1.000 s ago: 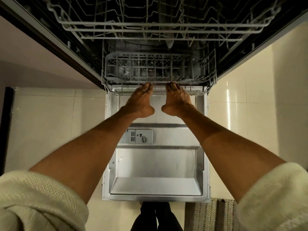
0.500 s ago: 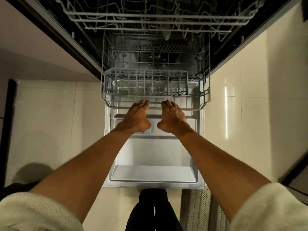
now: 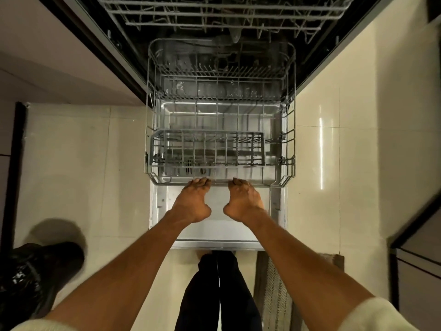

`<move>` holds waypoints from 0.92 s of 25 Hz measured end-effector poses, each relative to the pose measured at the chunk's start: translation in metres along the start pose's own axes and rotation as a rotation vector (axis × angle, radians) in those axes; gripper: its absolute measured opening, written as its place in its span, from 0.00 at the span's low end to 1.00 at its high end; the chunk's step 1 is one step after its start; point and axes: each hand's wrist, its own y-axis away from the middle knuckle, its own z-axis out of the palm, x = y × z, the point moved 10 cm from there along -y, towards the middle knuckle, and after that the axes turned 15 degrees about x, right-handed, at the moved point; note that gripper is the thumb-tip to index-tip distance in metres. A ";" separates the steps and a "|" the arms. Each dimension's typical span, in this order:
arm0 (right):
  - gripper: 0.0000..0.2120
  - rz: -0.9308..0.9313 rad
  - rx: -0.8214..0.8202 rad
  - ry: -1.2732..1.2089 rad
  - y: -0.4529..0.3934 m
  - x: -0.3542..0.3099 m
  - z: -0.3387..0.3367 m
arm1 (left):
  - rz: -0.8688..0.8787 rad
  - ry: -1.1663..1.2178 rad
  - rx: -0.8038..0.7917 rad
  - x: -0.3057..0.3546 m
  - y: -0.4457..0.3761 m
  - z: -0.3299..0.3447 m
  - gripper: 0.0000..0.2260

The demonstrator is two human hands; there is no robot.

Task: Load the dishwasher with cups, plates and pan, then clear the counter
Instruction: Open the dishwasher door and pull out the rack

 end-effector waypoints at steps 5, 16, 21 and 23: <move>0.30 0.019 -0.052 -0.006 0.038 0.000 0.028 | 0.054 -0.002 0.036 0.004 0.041 0.024 0.37; 0.33 0.005 -0.122 -0.046 0.089 -0.001 0.067 | 0.098 -0.094 -0.019 0.002 0.089 0.068 0.38; 0.36 -0.016 -0.131 -0.064 0.099 -0.001 0.071 | 0.117 -0.107 -0.014 0.002 0.099 0.076 0.36; 0.39 -0.034 -0.132 -0.066 0.102 -0.002 0.073 | 0.115 -0.108 -0.010 0.003 0.102 0.077 0.36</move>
